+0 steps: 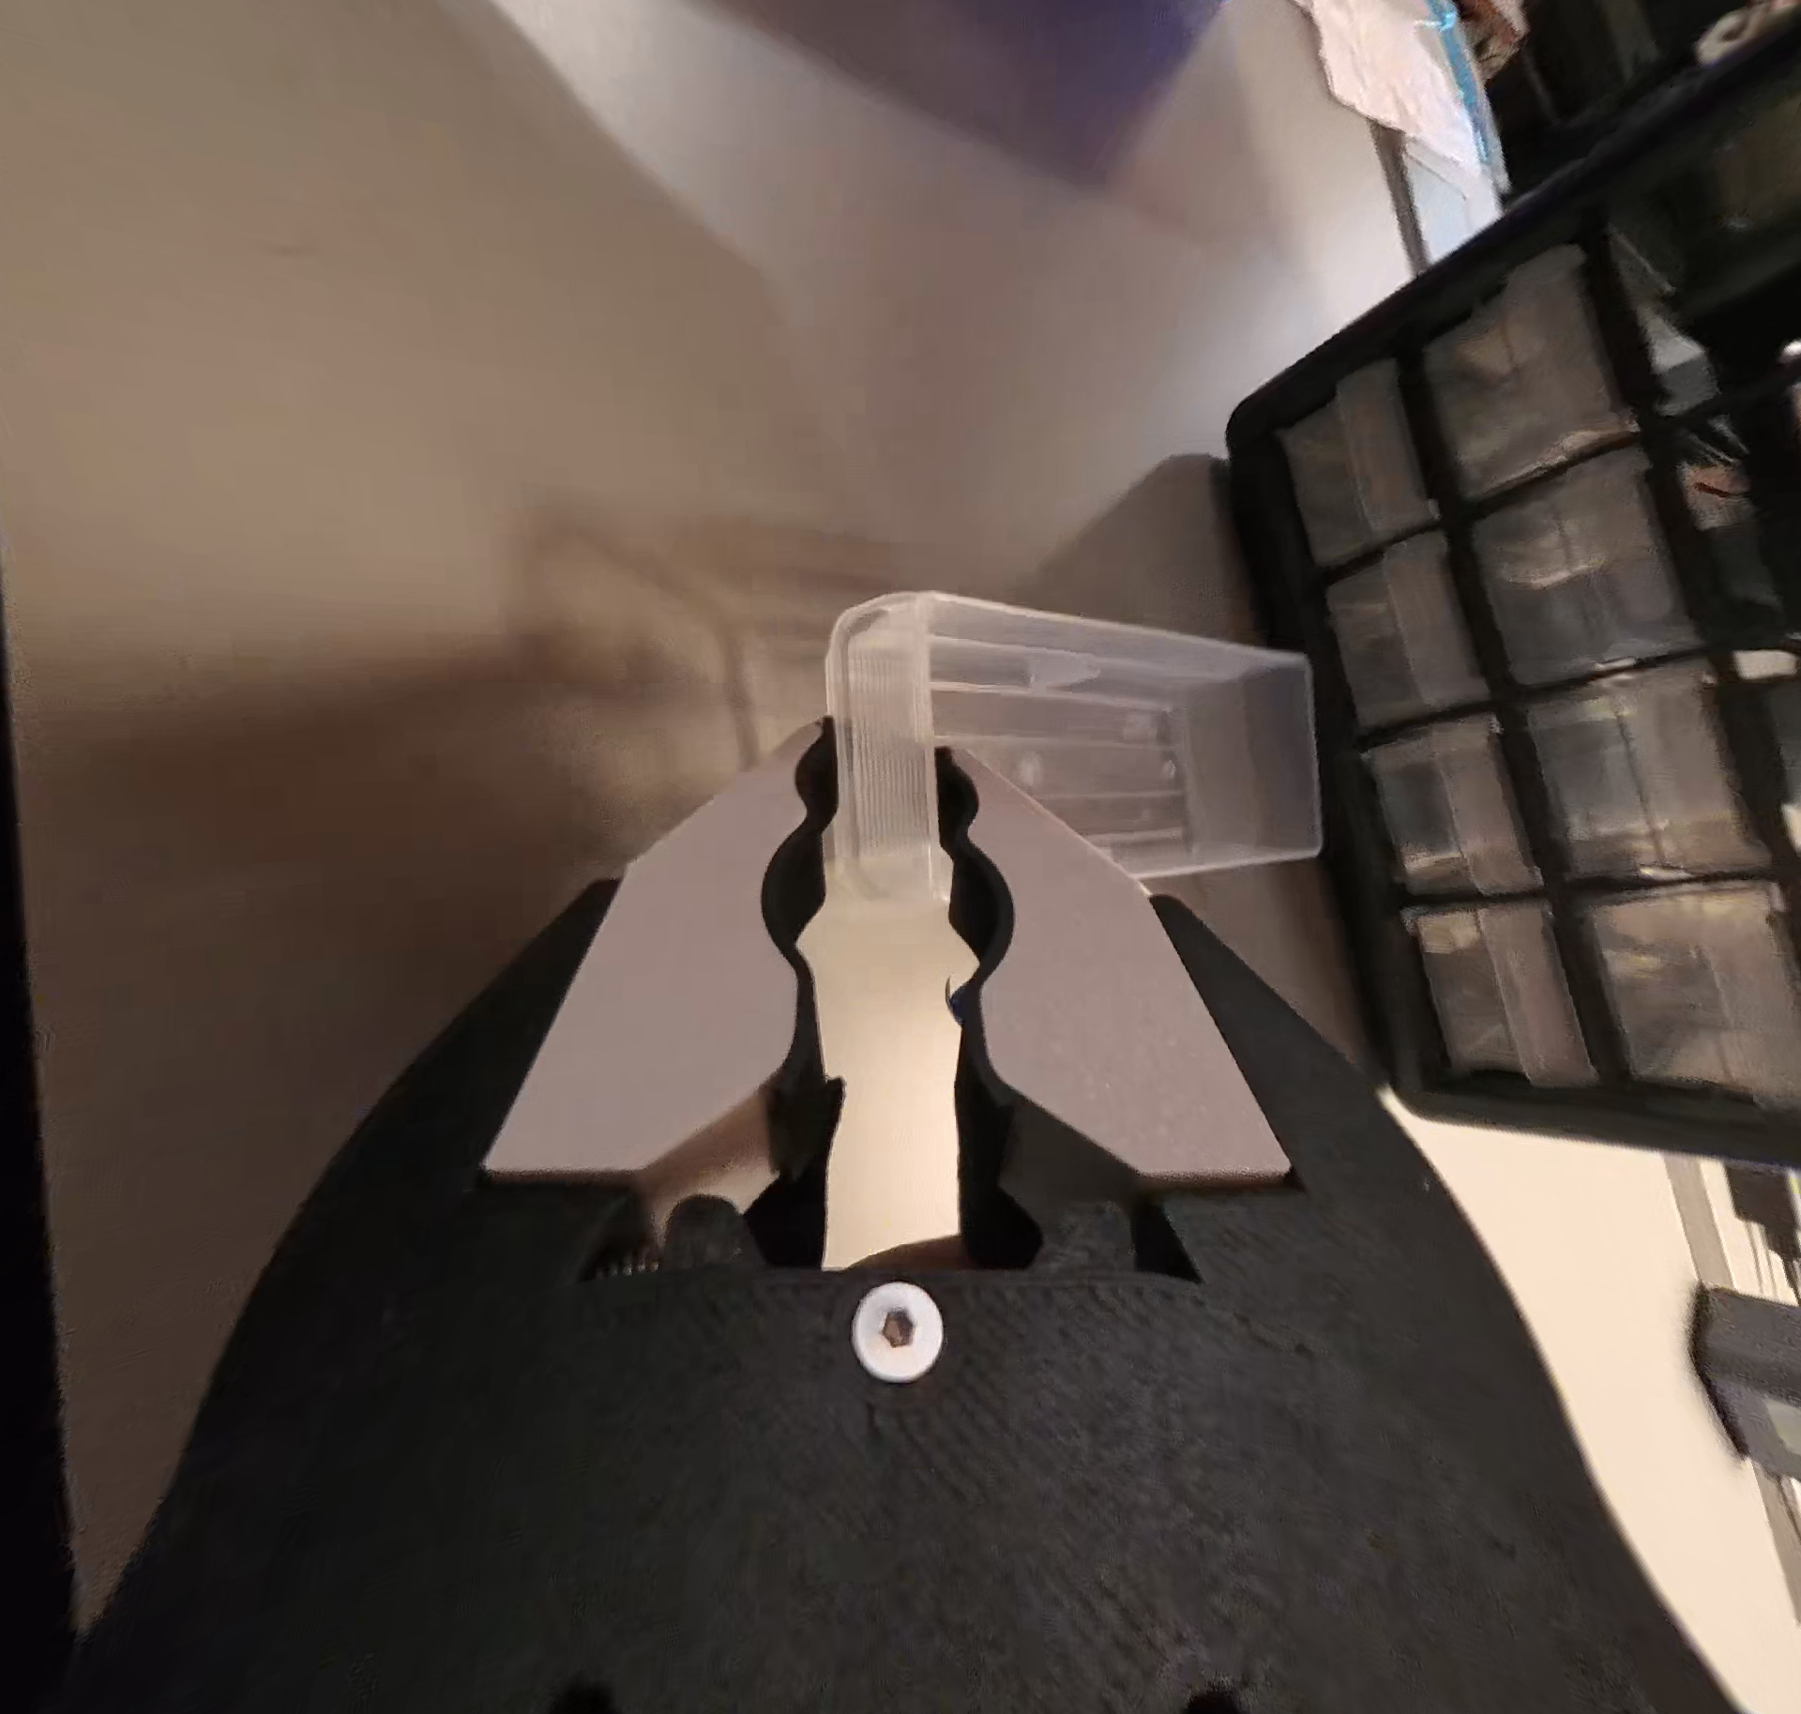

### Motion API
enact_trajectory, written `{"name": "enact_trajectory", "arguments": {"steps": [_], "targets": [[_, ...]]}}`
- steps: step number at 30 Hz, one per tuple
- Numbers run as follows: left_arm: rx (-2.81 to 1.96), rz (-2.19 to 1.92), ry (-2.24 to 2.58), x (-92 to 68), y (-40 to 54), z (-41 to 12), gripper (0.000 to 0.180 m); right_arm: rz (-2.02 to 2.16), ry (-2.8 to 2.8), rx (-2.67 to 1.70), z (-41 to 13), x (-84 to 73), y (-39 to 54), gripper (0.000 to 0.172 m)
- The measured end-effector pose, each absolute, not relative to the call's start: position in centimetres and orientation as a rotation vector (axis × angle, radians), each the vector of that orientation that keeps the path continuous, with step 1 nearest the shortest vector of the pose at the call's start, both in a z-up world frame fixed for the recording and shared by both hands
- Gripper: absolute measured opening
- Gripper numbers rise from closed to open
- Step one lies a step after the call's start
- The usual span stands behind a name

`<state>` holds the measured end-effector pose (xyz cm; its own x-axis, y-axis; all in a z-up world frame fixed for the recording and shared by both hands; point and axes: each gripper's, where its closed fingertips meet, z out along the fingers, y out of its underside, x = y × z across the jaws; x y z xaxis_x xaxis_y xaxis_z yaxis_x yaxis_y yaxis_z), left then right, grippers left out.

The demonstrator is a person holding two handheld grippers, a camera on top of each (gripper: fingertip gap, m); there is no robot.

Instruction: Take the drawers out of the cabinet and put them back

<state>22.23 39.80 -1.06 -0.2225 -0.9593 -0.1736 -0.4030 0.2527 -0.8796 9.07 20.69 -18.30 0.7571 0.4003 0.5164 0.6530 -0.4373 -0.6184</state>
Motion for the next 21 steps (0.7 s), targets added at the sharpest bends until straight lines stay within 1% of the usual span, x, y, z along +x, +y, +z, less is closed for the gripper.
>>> {"name": "enact_trajectory", "arguments": {"steps": [1,5,8,12,14,16,18,21], "targets": [[-1.255,-0.925,1.765,22.2,39.8,-1.1,0.092,-0.355,-0.761,-2.072,-17.6,9.1,20.3,0.02],[-1.255,-0.926,1.764,22.2,39.8,-1.1,0.092,-0.288,-0.547,-1.987,-13.0,10.5,18.3,0.02],[-1.255,-0.927,1.764,22.2,39.8,-1.1,0.092,-0.348,-0.355,-1.928,-8.6,14.2,15.4,0.02],[-1.254,-0.929,1.764,22.2,39.8,-1.0,0.092,-0.534,-0.005,-1.894,-3.1,22.9,8.2,0.02],[-1.254,-0.929,1.764,22.2,39.8,-1.0,0.092,-0.627,0.202,-1.877,-1.4,27.7,3.4,0.02],[-1.254,-0.927,1.764,22.2,39.8,-1.1,0.092,-0.719,0.389,-1.896,-1.5,32.3,-1.6,0.02],[-1.254,-0.927,1.764,22.2,39.8,-1.1,0.092,-0.745,0.535,-1.944,-3.2,35.8,-5.4,0.02],[-1.254,-0.926,1.764,22.2,39.8,-1.1,0.092,-0.605,0.686,-1.975,-6.7,38.6,-7.8,0.02]]}}
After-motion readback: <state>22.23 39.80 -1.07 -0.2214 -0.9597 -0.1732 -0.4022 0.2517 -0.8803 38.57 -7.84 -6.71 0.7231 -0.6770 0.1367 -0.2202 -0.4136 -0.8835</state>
